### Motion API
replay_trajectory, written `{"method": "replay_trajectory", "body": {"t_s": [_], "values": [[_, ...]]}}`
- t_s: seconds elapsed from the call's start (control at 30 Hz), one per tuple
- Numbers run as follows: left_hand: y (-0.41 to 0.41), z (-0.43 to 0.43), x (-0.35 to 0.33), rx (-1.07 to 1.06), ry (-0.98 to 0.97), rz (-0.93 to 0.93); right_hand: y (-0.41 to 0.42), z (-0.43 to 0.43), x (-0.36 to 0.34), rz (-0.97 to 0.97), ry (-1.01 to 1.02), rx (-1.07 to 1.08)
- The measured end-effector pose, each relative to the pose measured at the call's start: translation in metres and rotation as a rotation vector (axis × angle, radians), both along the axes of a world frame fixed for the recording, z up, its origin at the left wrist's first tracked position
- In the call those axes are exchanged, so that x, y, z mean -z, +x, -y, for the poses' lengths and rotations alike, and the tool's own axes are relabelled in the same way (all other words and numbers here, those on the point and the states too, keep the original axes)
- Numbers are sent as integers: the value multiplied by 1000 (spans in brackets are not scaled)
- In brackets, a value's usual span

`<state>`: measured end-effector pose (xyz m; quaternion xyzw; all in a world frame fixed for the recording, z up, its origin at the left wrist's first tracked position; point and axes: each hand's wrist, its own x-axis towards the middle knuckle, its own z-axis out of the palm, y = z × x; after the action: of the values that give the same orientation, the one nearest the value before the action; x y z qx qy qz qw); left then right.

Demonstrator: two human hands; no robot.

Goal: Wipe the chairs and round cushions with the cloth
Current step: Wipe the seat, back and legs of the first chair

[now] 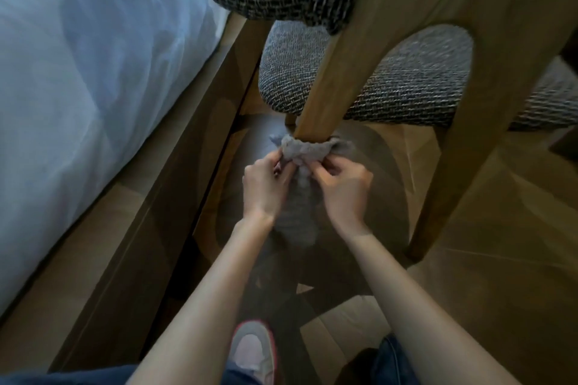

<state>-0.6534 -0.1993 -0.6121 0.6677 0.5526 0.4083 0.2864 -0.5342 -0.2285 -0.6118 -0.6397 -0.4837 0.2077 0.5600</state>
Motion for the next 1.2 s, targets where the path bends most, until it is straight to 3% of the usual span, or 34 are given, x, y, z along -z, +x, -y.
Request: {"method": "replay_trajectory", "body": {"t_s": [0.3, 0.43, 0.6, 0.8, 1.0, 1.13, 1.2], "values": [[27, 22, -111, -148, 260, 38, 15, 19, -97, -42, 220, 193], [42, 28, -150, -233, 258, 85, 26, 24, -135, 20, 333, 231], [48, 39, -159, -292, 223, 137, 25, 34, -145, 47, 320, 238], [23, 60, -165, -199, 31, -166, 25, 58, -141, 71, 143, 78], [11, 79, -220, -195, 493, 114, 13, 70, -209, 158, 461, 118], [21, 48, -257, -209, 632, 267, 9, 41, -248, 257, 598, 205], [24, 30, -259, -173, 656, 247, 10, 28, -250, 392, 580, 258]]}}
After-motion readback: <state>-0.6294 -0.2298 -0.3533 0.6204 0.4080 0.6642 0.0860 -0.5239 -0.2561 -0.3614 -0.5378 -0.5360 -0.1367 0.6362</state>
